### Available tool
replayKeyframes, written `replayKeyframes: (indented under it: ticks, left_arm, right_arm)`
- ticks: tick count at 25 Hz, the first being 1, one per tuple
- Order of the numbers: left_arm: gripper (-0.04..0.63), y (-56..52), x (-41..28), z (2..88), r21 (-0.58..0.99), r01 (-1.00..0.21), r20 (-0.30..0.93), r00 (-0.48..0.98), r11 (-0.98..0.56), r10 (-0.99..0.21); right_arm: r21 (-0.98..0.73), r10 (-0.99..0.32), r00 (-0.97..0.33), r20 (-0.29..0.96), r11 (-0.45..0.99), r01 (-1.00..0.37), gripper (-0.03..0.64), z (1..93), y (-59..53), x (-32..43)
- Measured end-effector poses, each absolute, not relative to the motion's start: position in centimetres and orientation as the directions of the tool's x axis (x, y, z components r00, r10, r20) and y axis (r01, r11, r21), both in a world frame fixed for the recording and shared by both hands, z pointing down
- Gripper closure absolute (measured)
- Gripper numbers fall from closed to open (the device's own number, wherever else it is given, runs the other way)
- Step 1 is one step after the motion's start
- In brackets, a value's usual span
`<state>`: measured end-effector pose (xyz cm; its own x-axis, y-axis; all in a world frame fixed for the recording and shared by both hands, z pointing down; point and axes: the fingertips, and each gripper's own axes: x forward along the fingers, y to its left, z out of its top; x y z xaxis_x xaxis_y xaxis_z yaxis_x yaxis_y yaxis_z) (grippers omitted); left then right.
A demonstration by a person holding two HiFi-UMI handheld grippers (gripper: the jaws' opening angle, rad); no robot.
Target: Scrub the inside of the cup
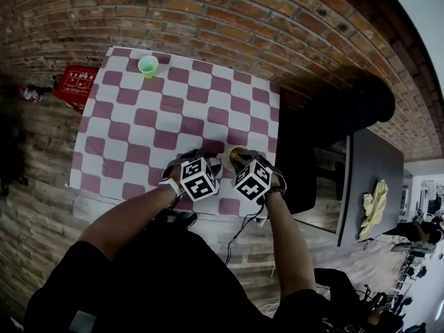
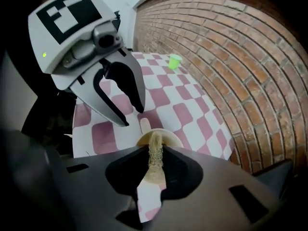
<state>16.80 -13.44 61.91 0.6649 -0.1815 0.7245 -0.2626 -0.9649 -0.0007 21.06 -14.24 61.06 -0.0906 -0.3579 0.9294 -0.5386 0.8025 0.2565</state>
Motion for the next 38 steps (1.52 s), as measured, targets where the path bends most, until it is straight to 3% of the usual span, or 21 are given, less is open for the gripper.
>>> replayKeyframes:
  ticks: [5,14,17,21,28,38]
  left_arm:
    - [0.456,-13.6,16.5,61.9,0.000,-0.266,0.724,0.665,-0.964,-0.184]
    - [0.456,-13.7,16.3,62.4,0.014,-0.274,0.730,0.660,-0.962,-0.177]
    - [0.456,-13.5,16.6,62.3,0.008,-0.267,0.732,0.658,-0.964,-0.176]
    - [0.456,-13.2,16.9,62.0,0.006,-0.262,0.730,0.660,-0.965,-0.175]
    - [0.456,-13.2,16.8,62.0,0.013,-0.266,0.728,0.663,-0.964,-0.173]
    - [0.456,-13.8,16.9,62.1,0.011,-0.266,0.730,0.661,-0.964,-0.174]
  right_arm:
    - [0.262,-0.333,-0.076,0.940,0.844,-0.468,0.540,62.4,-15.3,20.9]
    - [0.542,-0.605,-0.033,0.795,0.735,-0.407,0.540,57.0,-14.7,20.6]
    - [0.621,-0.703,-0.024,0.711,0.644,-0.447,0.540,52.8,-14.9,21.4]
    - [0.576,-0.755,-0.030,0.655,0.524,-0.627,0.540,48.1,-15.1,22.9]
    - [0.273,-0.586,-0.097,0.805,0.509,-0.816,0.540,53.5,-14.3,22.8]
    - [0.184,-0.424,-0.040,0.905,0.474,-0.861,0.540,61.4,-15.9,22.7]
